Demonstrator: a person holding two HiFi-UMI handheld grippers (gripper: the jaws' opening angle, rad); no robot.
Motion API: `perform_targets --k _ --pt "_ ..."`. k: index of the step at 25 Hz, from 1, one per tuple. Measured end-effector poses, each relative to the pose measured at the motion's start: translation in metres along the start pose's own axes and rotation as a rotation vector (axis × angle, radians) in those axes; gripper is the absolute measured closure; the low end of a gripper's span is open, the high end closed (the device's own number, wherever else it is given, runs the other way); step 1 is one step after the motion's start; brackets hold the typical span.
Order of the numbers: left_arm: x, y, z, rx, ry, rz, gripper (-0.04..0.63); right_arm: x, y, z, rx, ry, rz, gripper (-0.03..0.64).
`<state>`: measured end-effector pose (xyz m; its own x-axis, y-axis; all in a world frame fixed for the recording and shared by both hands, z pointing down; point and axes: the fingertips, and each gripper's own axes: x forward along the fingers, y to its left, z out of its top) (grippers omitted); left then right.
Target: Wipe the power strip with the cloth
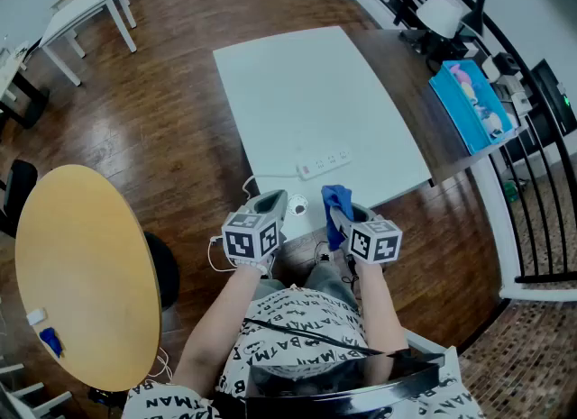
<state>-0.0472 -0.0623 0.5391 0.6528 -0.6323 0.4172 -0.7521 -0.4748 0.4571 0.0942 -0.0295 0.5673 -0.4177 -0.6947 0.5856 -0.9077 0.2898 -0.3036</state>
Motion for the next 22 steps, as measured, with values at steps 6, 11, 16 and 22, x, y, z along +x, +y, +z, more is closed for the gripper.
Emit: perform_targets --k 6,11,16,22 --pt "0.013 -0.014 -0.004 -0.029 -0.02 0.034 0.595 -0.006 -0.019 0.012 -0.043 0.009 0.028 0.471" --pt "0.024 -0.015 -0.013 -0.044 -0.022 0.087 0.595 0.009 -0.037 0.015 -0.088 0.046 0.063 0.471" --pt "0.031 -0.009 -0.026 -0.069 -0.013 0.143 0.595 0.039 -0.053 0.017 -0.201 0.134 0.087 0.471" --pt "0.037 0.0 -0.037 -0.168 -0.044 0.233 0.595 0.084 -0.045 0.028 -0.324 0.238 0.188 0.471"
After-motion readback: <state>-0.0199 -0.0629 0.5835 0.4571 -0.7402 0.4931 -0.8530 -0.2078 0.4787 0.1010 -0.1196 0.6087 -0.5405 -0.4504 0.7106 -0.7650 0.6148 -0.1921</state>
